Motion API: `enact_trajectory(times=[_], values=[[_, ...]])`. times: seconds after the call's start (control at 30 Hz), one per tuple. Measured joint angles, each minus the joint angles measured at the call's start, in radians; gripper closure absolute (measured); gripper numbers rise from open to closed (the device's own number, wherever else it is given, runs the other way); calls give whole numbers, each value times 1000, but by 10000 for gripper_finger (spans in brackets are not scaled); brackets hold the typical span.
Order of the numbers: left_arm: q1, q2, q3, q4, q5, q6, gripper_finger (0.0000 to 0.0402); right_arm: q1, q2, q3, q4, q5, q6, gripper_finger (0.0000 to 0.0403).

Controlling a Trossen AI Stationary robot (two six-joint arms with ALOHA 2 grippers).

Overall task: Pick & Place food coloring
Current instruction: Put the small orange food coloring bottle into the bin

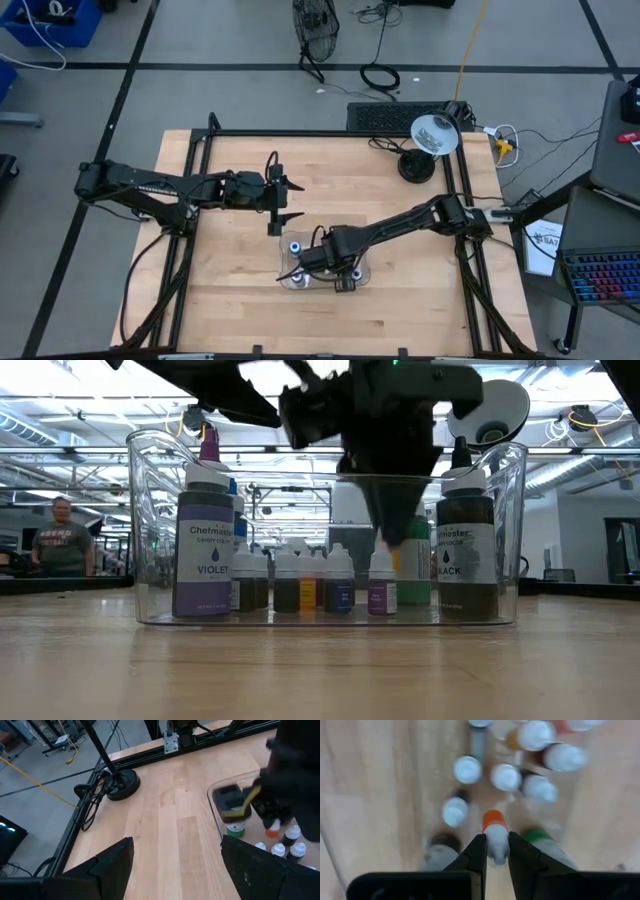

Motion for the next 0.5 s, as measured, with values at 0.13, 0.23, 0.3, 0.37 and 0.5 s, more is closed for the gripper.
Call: enact_trajectory(times=[0.13,0.23,0.3,0.37,0.5], values=[[0,0,0,0,0,0,105,-4,3,-37,33,-30,-5,362],[0,0,0,0,0,-1,105,-5,1,-56,66,-33,-17,362],[0,0,0,0,0,-2,105,-9,1,-68,77,-58,-20,362],[0,0,0,0,0,-2,105,-11,0,-79,89,-87,-20,362],[0,0,0,0,0,-6,105,-16,0,-90,94,-107,-18,353]])
